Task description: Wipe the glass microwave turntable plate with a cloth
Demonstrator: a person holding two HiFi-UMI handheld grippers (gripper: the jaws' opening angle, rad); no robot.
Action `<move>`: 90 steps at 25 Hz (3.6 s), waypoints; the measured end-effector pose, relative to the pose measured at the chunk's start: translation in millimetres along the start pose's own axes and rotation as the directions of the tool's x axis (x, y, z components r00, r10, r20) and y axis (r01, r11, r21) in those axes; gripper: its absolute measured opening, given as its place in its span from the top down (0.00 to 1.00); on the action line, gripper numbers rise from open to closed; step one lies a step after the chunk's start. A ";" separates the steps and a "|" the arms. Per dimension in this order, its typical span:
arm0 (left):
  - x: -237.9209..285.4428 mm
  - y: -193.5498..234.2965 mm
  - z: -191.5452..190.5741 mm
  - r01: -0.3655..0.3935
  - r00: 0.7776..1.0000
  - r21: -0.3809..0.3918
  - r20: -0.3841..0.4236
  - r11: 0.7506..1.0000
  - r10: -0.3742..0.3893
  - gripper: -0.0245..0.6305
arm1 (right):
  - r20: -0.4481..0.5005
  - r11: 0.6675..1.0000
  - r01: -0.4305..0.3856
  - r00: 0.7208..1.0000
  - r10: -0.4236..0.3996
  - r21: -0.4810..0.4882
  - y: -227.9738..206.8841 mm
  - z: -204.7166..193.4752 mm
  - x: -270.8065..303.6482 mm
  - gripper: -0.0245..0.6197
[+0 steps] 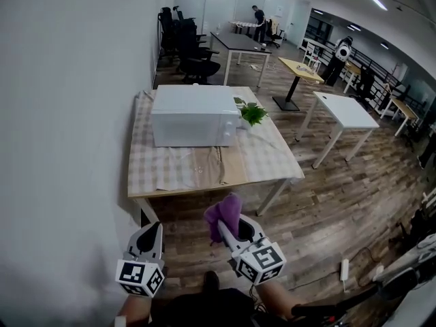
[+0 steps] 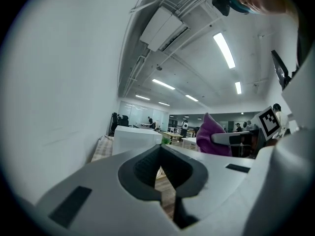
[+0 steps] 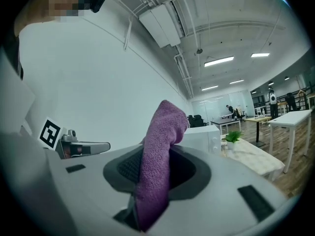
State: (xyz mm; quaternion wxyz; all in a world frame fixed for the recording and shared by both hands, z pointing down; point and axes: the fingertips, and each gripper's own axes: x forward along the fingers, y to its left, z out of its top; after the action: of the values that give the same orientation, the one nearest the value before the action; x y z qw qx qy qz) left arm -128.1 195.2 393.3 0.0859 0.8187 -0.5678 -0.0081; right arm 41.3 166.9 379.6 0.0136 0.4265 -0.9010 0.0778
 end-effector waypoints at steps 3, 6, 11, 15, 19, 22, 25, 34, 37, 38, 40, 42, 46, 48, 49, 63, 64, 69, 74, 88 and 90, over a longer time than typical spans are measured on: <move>28.0 3.2 3.6 -0.014 1.000 0.003 -0.007 1.000 0.014 0.96 | -0.001 1.000 -0.008 1.000 0.008 0.017 -25.4 3.2 16.4 0.76; 54.1 2.0 5.1 -0.022 1.000 0.009 -0.014 1.000 0.022 0.96 | 0.000 0.999 -0.017 1.000 0.017 0.032 -49.6 4.6 27.9 0.76; 100.5 -2.2 13.1 -0.020 1.000 0.024 -0.020 1.000 0.020 0.96 | -0.001 0.999 -0.019 1.000 0.019 0.042 -91.9 12.0 46.8 0.76; 137.7 0.1 14.0 -0.013 1.000 0.032 -0.025 0.999 0.014 0.96 | -0.001 0.999 -0.021 1.000 0.021 0.048 -121.0 14.9 65.3 0.76; 165.7 0.6 9.1 -0.023 0.999 0.036 -0.038 0.999 0.024 0.96 | -0.006 0.999 -0.032 0.999 0.032 0.038 -145.2 15.8 76.1 0.76; 178.3 3.5 3.7 -0.034 0.998 0.035 -0.056 0.999 0.036 0.96 | -0.018 0.999 -0.032 0.999 0.033 0.040 -158.6 12.9 84.8 0.76; 191.9 12.1 1.4 -0.037 0.997 0.037 -0.061 0.999 0.039 0.96 | -0.026 0.999 -0.031 0.999 0.032 0.044 -167.5 10.1 99.6 0.76; 229.8 49.0 8.2 0.004 0.998 0.019 -0.063 1.000 -0.003 0.96 | -0.053 0.999 -0.002 0.999 0.004 0.038 -175.9 13.8 149.4 0.76; 247.1 71.7 15.2 0.027 0.999 0.035 -0.048 0.999 -0.025 0.96 | -0.054 0.999 0.023 0.998 -0.021 0.038 -178.0 14.5 175.5 0.76; 251.4 79.0 17.1 0.033 0.998 0.037 -0.047 0.999 -0.031 0.96 | -0.056 0.999 0.029 0.998 -0.026 0.040 -177.3 15.7 183.7 0.76; 259.2 92.7 19.3 0.046 0.998 0.036 -0.049 0.998 -0.044 0.96 | -0.057 0.998 0.038 0.998 -0.035 0.047 -175.3 18.7 200.1 0.76; 268.5 105.6 19.3 0.058 0.997 0.034 -0.054 0.998 -0.056 0.96 | -0.052 0.998 0.046 0.998 -0.043 0.045 -174.1 21.0 217.0 0.76; 290.5 126.8 21.0 0.082 0.996 0.021 -0.049 0.996 -0.081 0.96 | -0.065 0.997 0.064 0.996 -0.062 0.034 -174.9 21.9 246.0 0.76; 299.6 137.9 22.2 0.092 0.995 0.023 -0.049 0.995 -0.091 0.96 | -0.068 0.997 0.072 0.995 -0.070 0.028 -173.5 22.3 258.3 0.76; 303.9 143.3 22.8 0.097 0.994 0.022 -0.049 0.995 -0.096 0.96 | -0.064 0.997 0.076 0.995 -0.074 0.029 -173.2 23.8 264.1 0.76; 348.3 191.1 -4.3 0.173 0.979 -0.008 -0.109 0.985 -0.172 0.96 | -0.128 0.983 0.177 0.977 -0.169 0.049 -201.8 -3.2 337.4 0.76; 351.8 193.6 -6.4 0.169 0.979 -0.009 -0.112 0.986 -0.168 0.96 | -0.136 0.982 0.180 0.976 -0.172 0.054 -205.6 -5.5 342.1 0.76; 373.4 195.0 -21.1 0.141 0.979 -0.018 -0.147 0.990 -0.142 0.96 | -0.188 0.983 0.186 0.965 -0.184 -0.007 -234.8 -19.8 362.8 0.76; 386.7 186.2 -44.5 0.099 0.973 -0.027 -0.209 0.995 -0.102 0.96 | -0.251 0.989 0.144 0.958 -0.137 0.010 -255.0 -47.9 372.8 0.77; 418.8 183.1 -120.2 -0.025 0.938 -0.032 -0.347 0.999 0.012 0.96 | -0.465 1.000 0.028 0.885 -0.020 0.009 -280.7 -145.4 406.9 0.77; 416.8 185.3 -128.0 -0.036 0.933 -0.037 -0.360 0.999 0.021 0.96 | -0.504 1.000 0.000 0.864 0.011 0.021 -273.3 -163.2 414.6 0.77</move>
State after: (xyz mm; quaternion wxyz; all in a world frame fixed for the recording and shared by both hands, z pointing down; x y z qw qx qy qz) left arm -137.9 -239.1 582.3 0.2061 0.7959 -0.5540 0.1309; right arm -18.6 -296.7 613.6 0.2439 0.3890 -0.8666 0.1957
